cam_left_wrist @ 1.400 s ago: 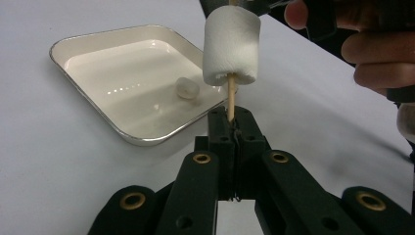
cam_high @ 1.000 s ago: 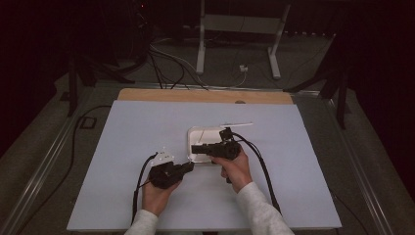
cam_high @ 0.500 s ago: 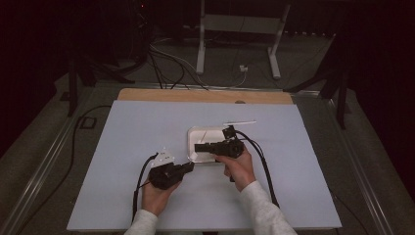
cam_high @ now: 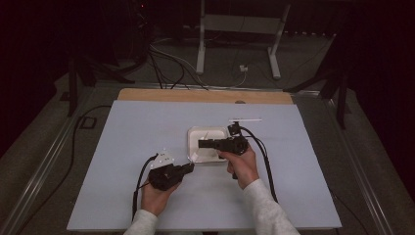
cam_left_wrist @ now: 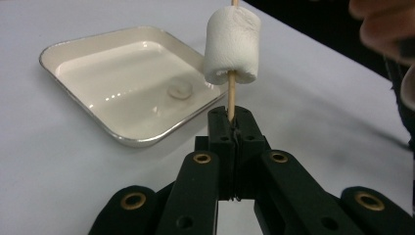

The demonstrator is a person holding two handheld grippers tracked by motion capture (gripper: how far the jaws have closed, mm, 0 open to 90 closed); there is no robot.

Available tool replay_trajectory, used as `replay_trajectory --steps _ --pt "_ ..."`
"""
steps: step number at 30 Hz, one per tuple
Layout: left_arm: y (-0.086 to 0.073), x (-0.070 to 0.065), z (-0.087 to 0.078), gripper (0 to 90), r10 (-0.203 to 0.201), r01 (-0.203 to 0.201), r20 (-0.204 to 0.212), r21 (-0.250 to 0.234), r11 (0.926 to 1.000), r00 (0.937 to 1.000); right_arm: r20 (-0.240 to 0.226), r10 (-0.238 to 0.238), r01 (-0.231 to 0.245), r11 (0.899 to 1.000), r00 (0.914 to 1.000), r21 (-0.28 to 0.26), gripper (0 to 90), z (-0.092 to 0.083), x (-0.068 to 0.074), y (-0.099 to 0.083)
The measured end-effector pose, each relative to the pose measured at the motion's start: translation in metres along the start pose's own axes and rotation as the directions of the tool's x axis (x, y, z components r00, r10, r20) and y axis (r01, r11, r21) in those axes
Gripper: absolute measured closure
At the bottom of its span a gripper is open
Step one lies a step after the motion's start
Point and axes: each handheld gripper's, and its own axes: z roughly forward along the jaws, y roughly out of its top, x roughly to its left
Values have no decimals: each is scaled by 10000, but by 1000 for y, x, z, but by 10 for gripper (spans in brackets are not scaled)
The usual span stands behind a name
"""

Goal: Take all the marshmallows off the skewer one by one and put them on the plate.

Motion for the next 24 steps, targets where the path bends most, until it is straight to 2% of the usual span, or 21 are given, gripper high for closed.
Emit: replay_trajectory --steps 2,6,11,12,13,15,17,20,24 --pt "0 -1 0 900 29 -29 57 -44 10000 10000 -11 87 -87 9998 10000 -175 798 -7 -2 4" --pt "2 -2 -1 900 203 -202 123 -99 9997 9997 127 -142 144 9998 9998 -136 798 -12 1 8" --pt "0 -1 -4 900 376 -376 -104 39 9993 9992 25 71 -70 9985 10000 -534 807 -19 -1 13" --pt "-2 -1 -3 900 436 -429 -249 281 9987 9987 77 138 -132 9973 9999 -721 813 -23 -2 15" --pt "-5 1 -3 900 485 -464 -444 485 9977 9978 82 207 -196 9935 9998 -1125 818 -30 -3 18" --pt "-8 6 -4 900 50 -37 -357 355 9994 9994 80 283 -263 9814 9996 -1901 819 -52 -5 27" --pt "-4 6 -6 900 -74 75 -237 39 10000 9997 690 -268 389 9830 9973 -1797 818 -67 0 34" --pt "-2 3 -3 900 -24 25 -238 37 10000 9997 1175 -794 967 9841 9899 -1492 815 -73 4 37" --pt "-2 0 -1 900 -10 10 -139 24 10000 9999 1426 -884 1068 9861 9858 -1270 810 -66 -1 35"
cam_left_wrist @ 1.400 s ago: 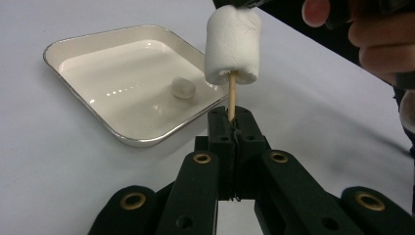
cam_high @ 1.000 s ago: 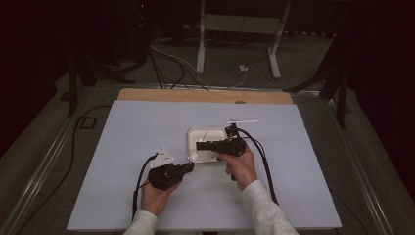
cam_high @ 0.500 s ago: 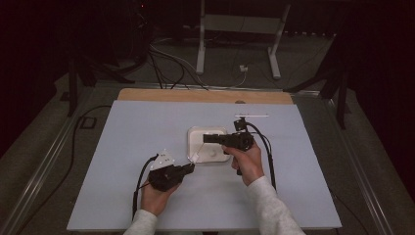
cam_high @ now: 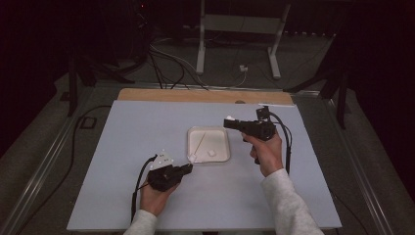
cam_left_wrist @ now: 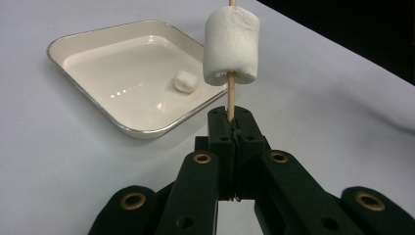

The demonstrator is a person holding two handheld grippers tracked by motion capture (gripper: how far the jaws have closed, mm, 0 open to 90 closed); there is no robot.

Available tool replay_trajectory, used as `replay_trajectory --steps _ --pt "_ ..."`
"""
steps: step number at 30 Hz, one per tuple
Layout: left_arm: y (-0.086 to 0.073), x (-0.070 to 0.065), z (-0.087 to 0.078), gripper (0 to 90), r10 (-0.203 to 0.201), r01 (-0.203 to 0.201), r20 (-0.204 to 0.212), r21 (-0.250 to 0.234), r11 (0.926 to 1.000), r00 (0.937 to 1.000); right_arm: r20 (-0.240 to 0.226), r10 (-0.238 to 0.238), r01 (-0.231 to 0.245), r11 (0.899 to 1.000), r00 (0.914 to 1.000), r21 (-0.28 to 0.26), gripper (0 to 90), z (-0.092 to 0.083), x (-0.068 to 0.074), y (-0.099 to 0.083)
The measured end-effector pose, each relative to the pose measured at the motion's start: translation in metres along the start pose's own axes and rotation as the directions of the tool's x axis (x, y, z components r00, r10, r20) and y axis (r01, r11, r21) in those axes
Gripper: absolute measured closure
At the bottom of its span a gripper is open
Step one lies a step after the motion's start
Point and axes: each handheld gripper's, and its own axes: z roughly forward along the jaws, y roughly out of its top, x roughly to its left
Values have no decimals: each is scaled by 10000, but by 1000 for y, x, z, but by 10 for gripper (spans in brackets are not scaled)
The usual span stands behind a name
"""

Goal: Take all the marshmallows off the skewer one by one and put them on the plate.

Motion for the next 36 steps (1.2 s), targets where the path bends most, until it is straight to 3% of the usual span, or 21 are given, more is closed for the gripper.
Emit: replay_trajectory --steps 16,29,36 --pt "3 3 -5 900 -399 404 149 -376 9985 9991 913 -3 -67 9971 9958 764 795 35 -22 -26" --pt "4 3 -5 900 -463 471 216 -419 9980 9987 1733 -64 -196 9888 9848 1482 788 59 -40 -49" --pt "4 4 -6 900 -531 543 260 -454 9975 9982 2025 -276 -109 9824 9789 1867 782 69 -42 -57"
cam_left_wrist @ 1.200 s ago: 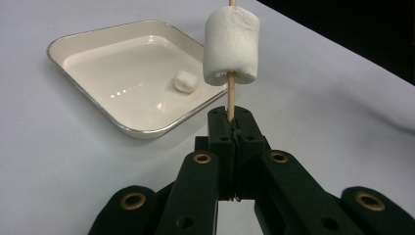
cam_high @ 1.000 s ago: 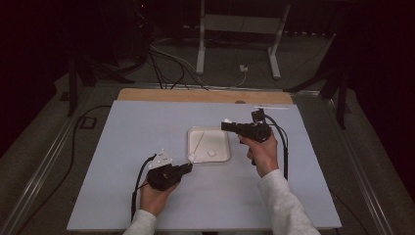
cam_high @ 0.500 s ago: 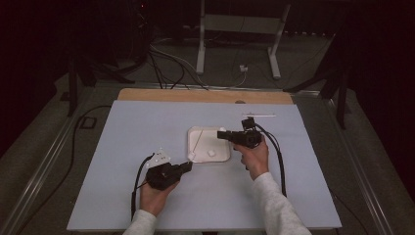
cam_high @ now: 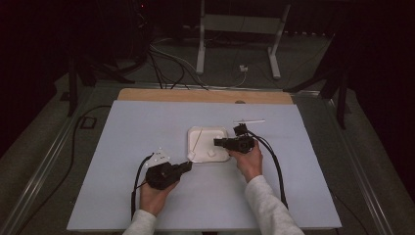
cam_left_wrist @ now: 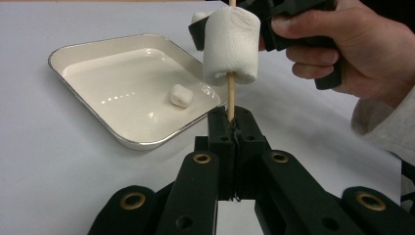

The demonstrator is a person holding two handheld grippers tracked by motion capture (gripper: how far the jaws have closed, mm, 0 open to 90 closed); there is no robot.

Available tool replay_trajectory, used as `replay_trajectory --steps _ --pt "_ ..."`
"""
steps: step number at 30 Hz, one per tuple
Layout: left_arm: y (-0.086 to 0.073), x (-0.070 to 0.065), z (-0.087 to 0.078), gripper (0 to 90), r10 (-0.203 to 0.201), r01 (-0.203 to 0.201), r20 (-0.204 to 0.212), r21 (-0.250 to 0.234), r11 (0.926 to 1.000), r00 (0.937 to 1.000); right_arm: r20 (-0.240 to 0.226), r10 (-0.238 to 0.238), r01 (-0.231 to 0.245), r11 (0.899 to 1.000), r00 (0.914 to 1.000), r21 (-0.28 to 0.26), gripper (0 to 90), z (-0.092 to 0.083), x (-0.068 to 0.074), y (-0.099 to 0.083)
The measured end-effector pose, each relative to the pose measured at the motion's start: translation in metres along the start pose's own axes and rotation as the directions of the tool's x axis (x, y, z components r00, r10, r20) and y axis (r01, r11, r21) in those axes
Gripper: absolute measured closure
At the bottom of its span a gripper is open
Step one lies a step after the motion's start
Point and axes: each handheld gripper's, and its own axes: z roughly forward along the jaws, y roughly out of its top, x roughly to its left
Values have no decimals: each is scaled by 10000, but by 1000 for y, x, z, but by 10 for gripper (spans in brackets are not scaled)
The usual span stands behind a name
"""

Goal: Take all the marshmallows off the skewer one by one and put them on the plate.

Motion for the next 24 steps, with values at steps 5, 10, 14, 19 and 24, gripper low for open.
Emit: replay_trajectory --steps 5,10,14,19,24 --pt "0 0 0 900 -4 4 13 -8 10000 10000 268 -117 110 9996 9996 274 775 7 0 -3" --pt "0 0 0 900 -18 19 29 -14 10000 10000 442 -171 150 9987 9989 482 719 13 0 -6" --pt "0 0 0 900 -9 9 19 -25 10000 10000 547 -135 107 9986 9984 521 594 15 -1 -7" --pt "0 0 -1 900 -23 23 -12 -33 10000 10000 620 143 -171 9988 9980 454 398 13 -3 -6" --pt "0 1 -1 900 -71 71 -31 -45 10000 10000 738 69 -74 10000 9972 62 245 7 0 -5"
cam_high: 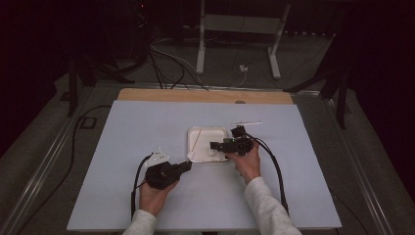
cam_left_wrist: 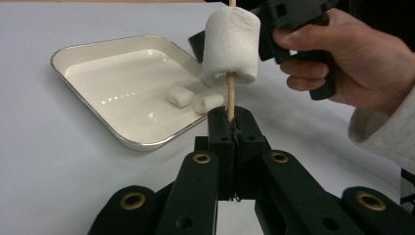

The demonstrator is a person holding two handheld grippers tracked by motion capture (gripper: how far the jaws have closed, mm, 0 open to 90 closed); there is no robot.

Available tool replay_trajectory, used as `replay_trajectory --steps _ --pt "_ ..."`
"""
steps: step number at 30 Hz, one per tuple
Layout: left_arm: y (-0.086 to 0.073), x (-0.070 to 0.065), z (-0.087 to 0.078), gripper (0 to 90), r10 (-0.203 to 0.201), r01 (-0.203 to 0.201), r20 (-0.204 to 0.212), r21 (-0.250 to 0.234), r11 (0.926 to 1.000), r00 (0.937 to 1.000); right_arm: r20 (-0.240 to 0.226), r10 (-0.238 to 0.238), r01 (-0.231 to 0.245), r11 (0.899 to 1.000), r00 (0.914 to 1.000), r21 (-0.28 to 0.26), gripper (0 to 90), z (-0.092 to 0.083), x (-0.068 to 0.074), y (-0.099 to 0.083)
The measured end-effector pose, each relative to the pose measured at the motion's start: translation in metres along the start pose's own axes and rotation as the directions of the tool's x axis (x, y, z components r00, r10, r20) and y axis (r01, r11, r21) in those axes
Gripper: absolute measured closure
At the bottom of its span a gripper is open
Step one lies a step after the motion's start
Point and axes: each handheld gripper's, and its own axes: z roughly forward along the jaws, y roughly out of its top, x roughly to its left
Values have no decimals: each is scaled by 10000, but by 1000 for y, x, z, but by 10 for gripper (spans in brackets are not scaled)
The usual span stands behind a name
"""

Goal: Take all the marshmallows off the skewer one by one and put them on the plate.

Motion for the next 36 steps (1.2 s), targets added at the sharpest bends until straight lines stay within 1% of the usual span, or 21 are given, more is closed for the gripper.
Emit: replay_trajectory --steps 2,5,7,11,14,17,19,22,23,30,36 --pt "0 0 0 900 -17 17 -13 -13 10000 10000 -96 48 -50 9998 9999 -179 194 -4 2 1" --pt "0 0 0 900 -29 29 -36 -24 10000 10000 -361 -26 11 9992 9993 -409 153 -11 7 3" --pt "0 0 0 900 -35 35 -42 -23 10000 10000 -528 -71 45 9987 9986 -498 147 -15 10 4" --pt "0 0 0 900 -31 31 -61 -22 10000 10000 -805 -21 -32 9979 9968 -650 126 -24 13 6" --pt "0 0 0 900 -37 37 -80 -20 10000 10000 -1013 -100 26 9973 9948 -730 118 -29 16 6" --pt "0 0 0 900 -42 42 -93 -24 10000 9999 -1100 -202 118 9970 9937 -766 105 -33 18 7" --pt "0 0 0 900 -59 59 -111 -28 10000 9999 -1274 -195 95 9969 9917 -784 90 -35 19 6" --pt "0 0 0 900 -64 64 -116 -34 10000 9999 -1399 -288 176 9966 9898 -801 57 -37 22 6" --pt "0 0 1 900 -63 63 -126 -30 10000 9999 -1459 -301 186 9967 9888 -794 41 -37 23 6" --pt "0 1 1 900 -80 80 -149 -21 10000 9999 -1942 -337 179 9965 9804 -822 13 -40 31 5" --pt "0 0 2 900 -90 90 -162 3 10000 9998 -2340 -538 363 9963 9708 -782 0 -39 40 5"
